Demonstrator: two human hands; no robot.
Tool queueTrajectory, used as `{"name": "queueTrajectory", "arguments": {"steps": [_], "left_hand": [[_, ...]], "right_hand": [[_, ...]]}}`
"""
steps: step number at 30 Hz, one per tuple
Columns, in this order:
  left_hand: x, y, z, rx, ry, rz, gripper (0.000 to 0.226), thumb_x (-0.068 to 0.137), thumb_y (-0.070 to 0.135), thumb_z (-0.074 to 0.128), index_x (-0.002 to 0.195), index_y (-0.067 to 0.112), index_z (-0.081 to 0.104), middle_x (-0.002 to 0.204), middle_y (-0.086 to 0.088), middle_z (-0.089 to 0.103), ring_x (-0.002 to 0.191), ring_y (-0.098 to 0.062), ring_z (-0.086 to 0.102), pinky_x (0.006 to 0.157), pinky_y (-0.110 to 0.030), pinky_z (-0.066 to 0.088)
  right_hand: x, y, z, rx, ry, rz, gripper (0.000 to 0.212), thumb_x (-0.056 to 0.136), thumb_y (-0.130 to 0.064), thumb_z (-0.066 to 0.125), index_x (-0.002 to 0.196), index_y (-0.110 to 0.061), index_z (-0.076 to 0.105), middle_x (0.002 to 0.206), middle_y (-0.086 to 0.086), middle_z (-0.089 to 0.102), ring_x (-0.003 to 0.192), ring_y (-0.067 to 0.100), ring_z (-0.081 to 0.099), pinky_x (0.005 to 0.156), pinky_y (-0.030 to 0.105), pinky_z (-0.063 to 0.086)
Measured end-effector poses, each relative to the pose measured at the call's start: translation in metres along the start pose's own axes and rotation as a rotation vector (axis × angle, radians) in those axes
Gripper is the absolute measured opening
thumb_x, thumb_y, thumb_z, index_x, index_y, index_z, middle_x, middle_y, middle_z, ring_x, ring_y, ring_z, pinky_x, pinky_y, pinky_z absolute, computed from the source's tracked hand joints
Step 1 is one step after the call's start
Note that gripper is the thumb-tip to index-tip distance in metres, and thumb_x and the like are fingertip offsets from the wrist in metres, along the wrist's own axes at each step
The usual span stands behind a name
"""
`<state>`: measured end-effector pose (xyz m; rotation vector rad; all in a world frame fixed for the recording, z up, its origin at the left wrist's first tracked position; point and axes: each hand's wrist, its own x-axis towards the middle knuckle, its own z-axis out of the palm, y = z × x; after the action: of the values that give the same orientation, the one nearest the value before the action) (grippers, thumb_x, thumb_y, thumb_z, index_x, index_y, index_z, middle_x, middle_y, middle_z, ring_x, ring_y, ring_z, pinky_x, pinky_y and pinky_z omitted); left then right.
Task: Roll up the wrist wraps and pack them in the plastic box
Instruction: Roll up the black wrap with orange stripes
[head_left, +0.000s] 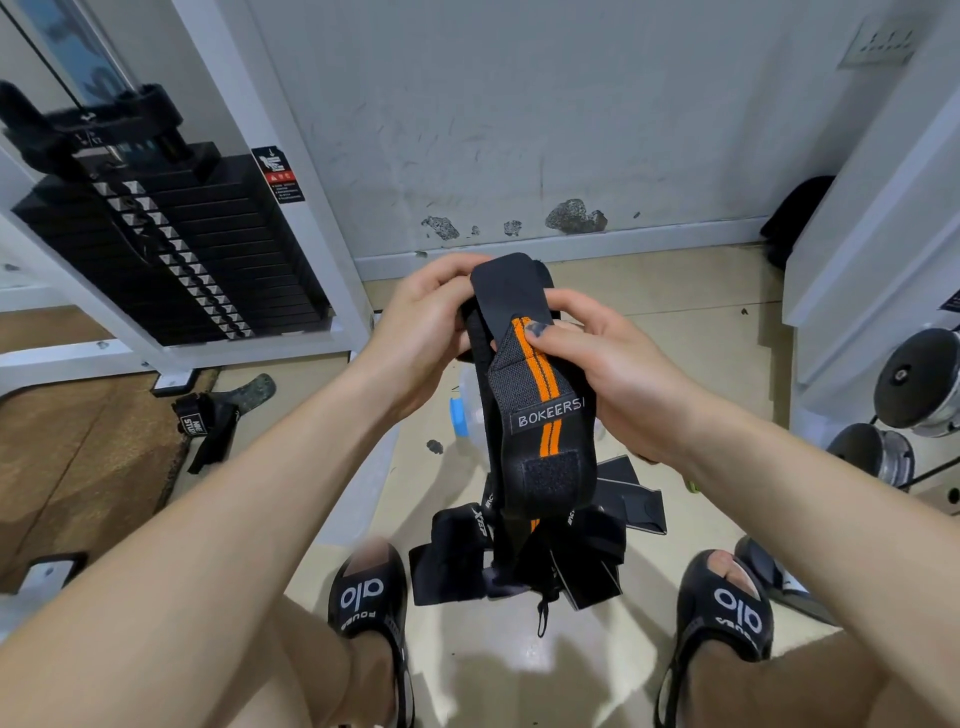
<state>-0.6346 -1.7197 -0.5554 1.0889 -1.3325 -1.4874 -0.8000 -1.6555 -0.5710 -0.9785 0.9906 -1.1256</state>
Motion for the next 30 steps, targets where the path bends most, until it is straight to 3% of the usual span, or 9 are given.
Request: {"name": "queueTrajectory", "arguments": {"steps": [4, 5, 9, 15, 25, 30], "left_hand": [[0.001, 0.002, 0.001, -0.082, 0.026, -0.038, 0.026, 0.104, 0.013, 0.047, 0.102, 0.010, 0.073, 0.088, -0.003, 0.075, 0.085, -0.022, 0.072, 0.090, -0.043, 0.059], [0.001, 0.002, 0.002, -0.075, 0.023, -0.035, 0.027, 0.104, 0.015, 0.047, 0.100, 0.011, 0.073, 0.085, 0.000, 0.074, 0.083, -0.020, 0.071, 0.088, -0.042, 0.059], [-0.002, 0.000, 0.004, 0.021, 0.014, 0.021, 0.021, 0.106, 0.010, 0.049, 0.101, 0.012, 0.069, 0.075, 0.008, 0.069, 0.060, -0.004, 0.060, 0.057, -0.021, 0.050], [0.000, -0.003, 0.000, 0.062, 0.033, 0.049, 0.018, 0.105, 0.008, 0.054, 0.105, 0.013, 0.071, 0.089, 0.003, 0.073, 0.076, -0.009, 0.069, 0.068, -0.024, 0.057], [0.005, -0.010, -0.001, 0.092, 0.065, 0.084, 0.015, 0.101, 0.004, 0.061, 0.107, 0.014, 0.071, 0.090, 0.000, 0.073, 0.086, -0.014, 0.070, 0.080, -0.035, 0.059], [0.004, -0.009, 0.001, 0.078, 0.116, 0.077, 0.014, 0.099, 0.004, 0.065, 0.110, 0.010, 0.071, 0.084, -0.001, 0.073, 0.076, -0.013, 0.071, 0.064, -0.028, 0.057]], "right_hand": [[0.001, 0.001, 0.001, 0.009, 0.028, -0.004, 0.027, 0.102, -0.006, 0.057, 0.128, -0.009, 0.061, 0.099, 0.010, 0.074, 0.081, 0.021, 0.071, 0.068, 0.028, 0.058], [0.002, 0.001, 0.001, 0.008, 0.038, -0.003, 0.026, 0.102, -0.006, 0.058, 0.128, -0.009, 0.061, 0.099, 0.010, 0.074, 0.080, 0.021, 0.071, 0.067, 0.028, 0.058], [0.003, 0.004, 0.002, 0.016, 0.061, -0.008, 0.024, 0.102, -0.005, 0.058, 0.126, -0.007, 0.059, 0.098, 0.011, 0.075, 0.077, 0.021, 0.071, 0.063, 0.028, 0.057], [0.004, 0.005, 0.002, -0.001, 0.096, 0.031, 0.027, 0.101, -0.007, 0.060, 0.127, -0.002, 0.053, 0.094, 0.013, 0.074, 0.072, 0.022, 0.070, 0.060, 0.029, 0.058], [0.004, 0.006, 0.004, -0.010, 0.138, 0.060, 0.018, 0.099, -0.009, 0.064, 0.115, -0.009, 0.055, 0.084, 0.011, 0.074, 0.066, 0.021, 0.070, 0.055, 0.029, 0.057], [0.006, 0.008, 0.004, -0.039, 0.164, 0.092, 0.015, 0.099, -0.012, 0.065, 0.109, -0.010, 0.055, 0.080, 0.007, 0.073, 0.063, 0.018, 0.069, 0.053, 0.027, 0.056]]}}
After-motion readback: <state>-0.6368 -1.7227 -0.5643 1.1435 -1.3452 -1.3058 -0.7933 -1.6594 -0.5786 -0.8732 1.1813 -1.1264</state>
